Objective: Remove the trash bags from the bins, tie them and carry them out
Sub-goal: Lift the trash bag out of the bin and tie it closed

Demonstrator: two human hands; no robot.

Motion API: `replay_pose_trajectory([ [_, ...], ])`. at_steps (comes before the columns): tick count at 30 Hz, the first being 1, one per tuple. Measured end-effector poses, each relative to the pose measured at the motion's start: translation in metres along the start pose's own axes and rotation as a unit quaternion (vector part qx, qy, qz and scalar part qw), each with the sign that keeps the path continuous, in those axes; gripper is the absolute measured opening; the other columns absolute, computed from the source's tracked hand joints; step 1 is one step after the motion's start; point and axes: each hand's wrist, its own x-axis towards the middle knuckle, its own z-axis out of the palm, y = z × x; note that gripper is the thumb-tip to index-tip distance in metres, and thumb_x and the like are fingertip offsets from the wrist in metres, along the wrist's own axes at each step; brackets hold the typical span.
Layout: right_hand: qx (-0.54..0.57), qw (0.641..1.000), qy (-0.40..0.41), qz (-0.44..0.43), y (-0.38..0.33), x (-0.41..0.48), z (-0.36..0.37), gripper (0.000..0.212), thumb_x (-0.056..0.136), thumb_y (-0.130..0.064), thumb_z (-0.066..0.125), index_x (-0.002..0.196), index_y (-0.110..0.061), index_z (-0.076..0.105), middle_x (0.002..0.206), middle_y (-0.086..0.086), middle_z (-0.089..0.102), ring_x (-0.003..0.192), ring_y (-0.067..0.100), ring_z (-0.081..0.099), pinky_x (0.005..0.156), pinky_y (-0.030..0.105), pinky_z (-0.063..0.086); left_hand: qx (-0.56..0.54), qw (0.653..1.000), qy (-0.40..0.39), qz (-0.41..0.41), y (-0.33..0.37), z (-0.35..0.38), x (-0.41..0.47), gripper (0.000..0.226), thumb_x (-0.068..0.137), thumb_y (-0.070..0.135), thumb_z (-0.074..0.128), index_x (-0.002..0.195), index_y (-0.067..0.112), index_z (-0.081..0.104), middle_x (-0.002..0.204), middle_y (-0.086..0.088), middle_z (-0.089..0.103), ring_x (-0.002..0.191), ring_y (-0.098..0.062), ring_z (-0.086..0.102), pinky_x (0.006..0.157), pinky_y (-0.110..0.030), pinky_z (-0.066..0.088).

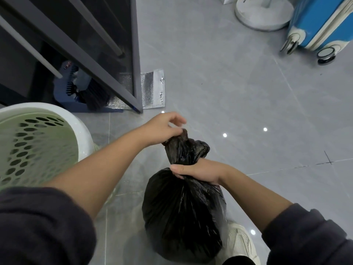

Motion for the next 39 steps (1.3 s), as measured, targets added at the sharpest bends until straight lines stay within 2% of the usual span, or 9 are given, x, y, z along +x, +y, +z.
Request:
replay_pose_trajectory([
  [3,-0.025,0.999,0.026,0.030,0.006,0.004,-0.001,0.074,0.055,-0.073,0.074,0.114,-0.030,0.065,0.112,-0.008,0.068,0.105,0.011,0.063,0.100,0.036,0.047,0.022,0.996,-0.056,0.060,0.009,-0.011,-0.022,0.046,0.088,0.033,0.063,0.131,0.036,0.047,0.131,0.011,0.050,0.116,-0.004,0.049,0.092,-0.023,0.042],
  [6,-0.034,0.999,0.028,0.012,-0.002,0.003,0.005,0.071,0.067,-0.050,0.080,0.130,-0.028,0.054,0.122,-0.008,0.063,0.113,0.011,0.059,0.103,0.036,0.046,0.109,0.981,-0.154,0.036,0.007,-0.006,-0.032,0.054,0.084,0.045,0.063,0.134,0.041,0.042,0.129,0.011,0.050,0.119,-0.002,0.045,0.094,-0.019,0.035],
  [12,-0.081,0.995,0.060,-0.022,-0.002,0.007,0.005,0.050,0.074,-0.022,0.078,0.119,-0.011,0.058,0.113,0.013,0.066,0.107,0.024,0.061,0.098,0.034,0.048,0.196,0.980,-0.030,-0.030,-0.022,0.012,-0.021,0.020,0.093,0.023,0.054,0.089,0.007,0.065,0.086,-0.008,0.064,0.083,-0.023,0.059,0.063,-0.024,0.042],
  [15,-0.086,0.994,0.059,0.003,0.001,0.007,-0.001,0.042,0.077,-0.021,0.073,0.117,-0.014,0.060,0.109,0.007,0.069,0.100,0.018,0.065,0.093,0.032,0.051,0.220,0.972,0.013,-0.080,-0.027,0.013,-0.031,0.031,0.087,0.008,0.045,0.111,0.020,0.058,0.111,-0.006,0.061,0.099,-0.026,0.062,0.080,-0.035,0.053],
  [19,-0.144,0.988,0.059,0.000,0.002,0.014,-0.002,0.025,0.071,-0.019,0.067,0.093,-0.010,0.062,0.090,0.004,0.067,0.086,0.018,0.063,0.088,0.041,0.053,0.292,0.939,0.035,0.177,-0.008,0.008,-0.056,0.081,0.071,-0.001,0.043,0.147,0.023,0.025,0.153,0.005,0.029,0.142,-0.012,0.023,0.116,-0.032,0.021],
  [23,-0.163,0.985,0.049,-0.013,-0.002,0.014,0.000,0.010,0.074,-0.015,0.064,0.081,-0.015,0.056,0.076,0.001,0.057,0.073,0.016,0.055,0.069,0.034,0.048,0.424,0.857,-0.090,0.280,-0.004,0.006,-0.062,0.089,0.071,0.010,0.046,0.150,0.027,0.009,0.155,0.013,0.023,0.145,0.000,-0.002,0.120,-0.039,0.002],
  [27,-0.168,0.985,0.030,-0.012,-0.007,0.012,0.001,0.015,0.077,-0.012,0.063,0.089,-0.009,0.056,0.075,0.001,0.054,0.067,0.014,0.051,0.064,0.031,0.044,0.501,0.816,-0.137,0.252,-0.022,0.013,-0.050,0.084,0.078,0.025,0.049,0.150,0.022,0.006,0.145,0.006,0.039,0.142,-0.006,0.021,0.120,-0.043,-0.002],
  [32,-0.178,0.983,0.037,-0.004,-0.007,0.014,-0.002,0.036,0.078,-0.011,0.066,0.054,-0.020,0.040,0.047,-0.012,0.037,0.047,0.009,0.037,0.054,0.026,0.033,0.495,0.840,-0.122,0.184,-0.023,0.019,-0.048,0.017,0.089,0.023,0.043,0.102,0.019,0.053,0.095,-0.001,0.062,0.091,-0.025,0.056,0.093,-0.031,0.038],
  [39,-0.206,0.973,0.076,-0.074,-0.014,0.008,-0.003,0.010,0.081,-0.018,0.067,0.074,-0.012,0.063,0.064,0.000,0.058,0.061,0.013,0.055,0.064,0.028,0.044,0.349,0.926,-0.122,0.076,-0.024,0.008,-0.053,0.026,0.087,0.018,0.047,0.062,0.027,0.046,0.067,0.006,0.050,0.074,-0.023,0.056,0.064,-0.035,0.047],
])
